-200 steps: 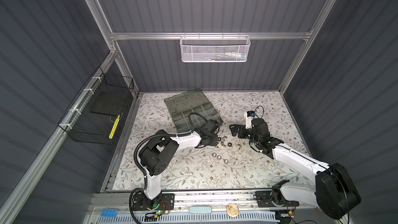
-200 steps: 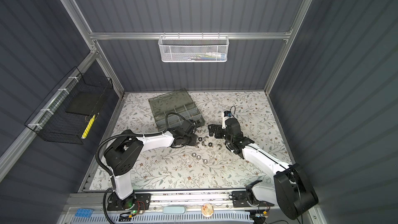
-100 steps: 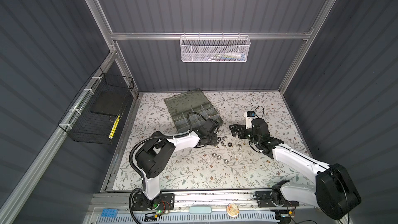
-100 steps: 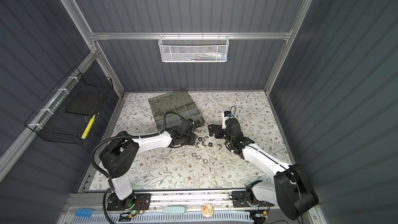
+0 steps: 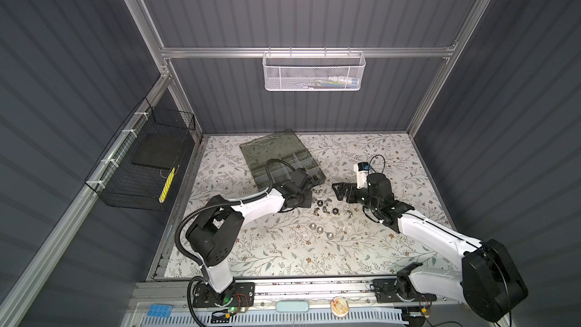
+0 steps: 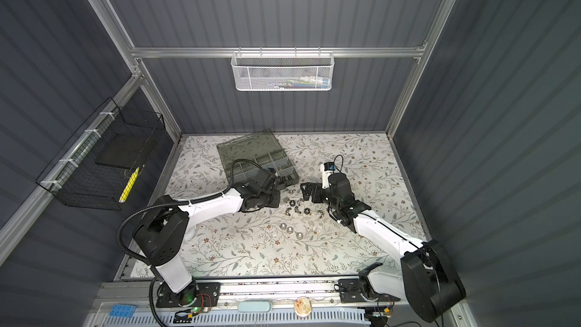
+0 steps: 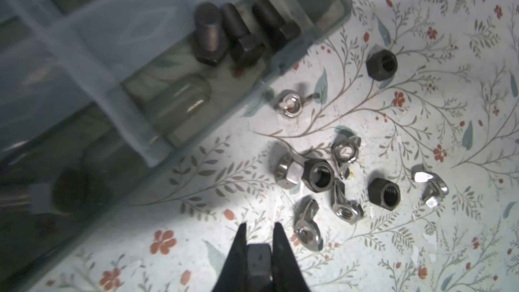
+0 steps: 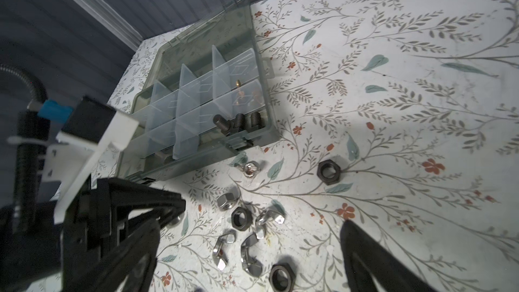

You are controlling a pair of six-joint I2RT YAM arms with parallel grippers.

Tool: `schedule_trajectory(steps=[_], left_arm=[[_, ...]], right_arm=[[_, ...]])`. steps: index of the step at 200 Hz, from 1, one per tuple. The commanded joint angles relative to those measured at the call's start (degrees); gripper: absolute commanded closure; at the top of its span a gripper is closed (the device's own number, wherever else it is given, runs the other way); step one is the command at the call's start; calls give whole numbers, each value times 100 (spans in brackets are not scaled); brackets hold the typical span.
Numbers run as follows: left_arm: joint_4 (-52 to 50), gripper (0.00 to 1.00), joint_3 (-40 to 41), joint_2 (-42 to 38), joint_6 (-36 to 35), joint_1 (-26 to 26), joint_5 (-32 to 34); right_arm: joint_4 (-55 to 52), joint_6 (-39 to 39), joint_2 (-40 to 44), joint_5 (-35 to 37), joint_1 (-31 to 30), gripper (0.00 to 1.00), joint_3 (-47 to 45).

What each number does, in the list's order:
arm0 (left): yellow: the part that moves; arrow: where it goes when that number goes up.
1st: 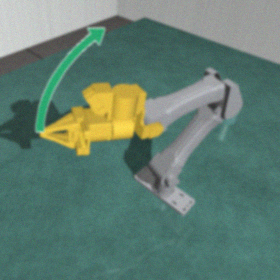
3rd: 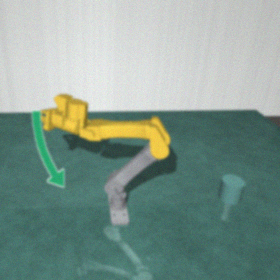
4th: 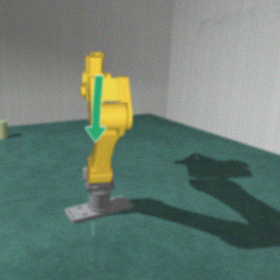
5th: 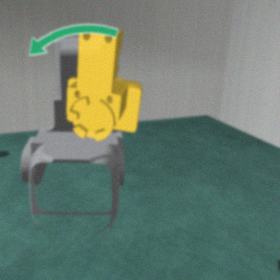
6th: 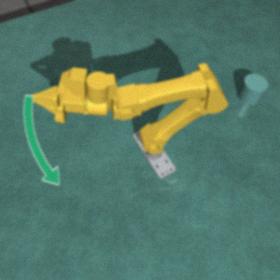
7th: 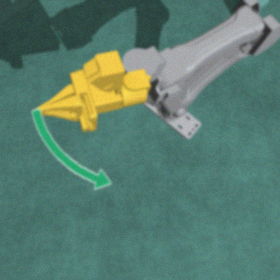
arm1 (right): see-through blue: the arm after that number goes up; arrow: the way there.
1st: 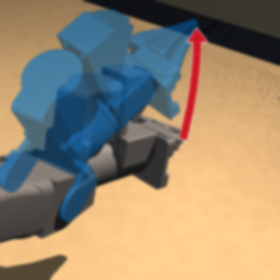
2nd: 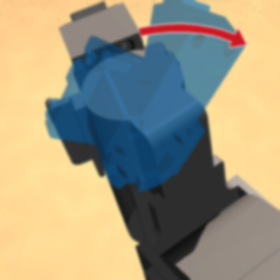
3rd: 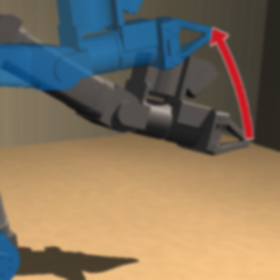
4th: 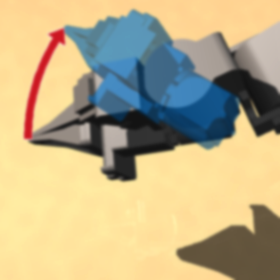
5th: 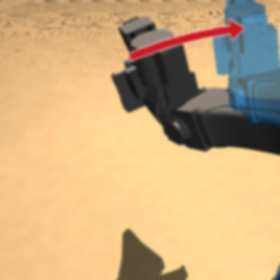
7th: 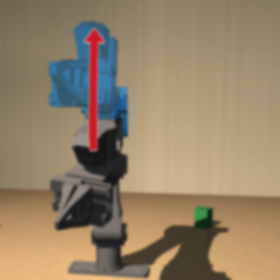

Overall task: Sort the screws and nuts into containers
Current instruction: Pick up the nut at the center of the table, then place the nut into the container.

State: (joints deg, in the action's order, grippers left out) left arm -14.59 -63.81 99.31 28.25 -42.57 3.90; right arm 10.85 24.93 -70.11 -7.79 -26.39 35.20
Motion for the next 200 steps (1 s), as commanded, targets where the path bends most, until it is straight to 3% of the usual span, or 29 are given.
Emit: schedule_trajectory(steps=[1, 74, 122, 200], left_arm=[[-290, 94, -144, -367, -162, 321, -115], [-651, 93, -228, -872, -387, 1619, -219], [-384, 94, -193, -764, -235, 2494, -518], [142, 92, -194, 162, -57, 2754, -835]], right_arm=[[187, -274, 76, -158, -242, 1, -12], [-56, -1257, -550, -25, -1508, 1, 513], [-134, -1341, -812, 56, -1685, 1, 671], [-127, -1303, -759, 154, -1684, 1, 655]])
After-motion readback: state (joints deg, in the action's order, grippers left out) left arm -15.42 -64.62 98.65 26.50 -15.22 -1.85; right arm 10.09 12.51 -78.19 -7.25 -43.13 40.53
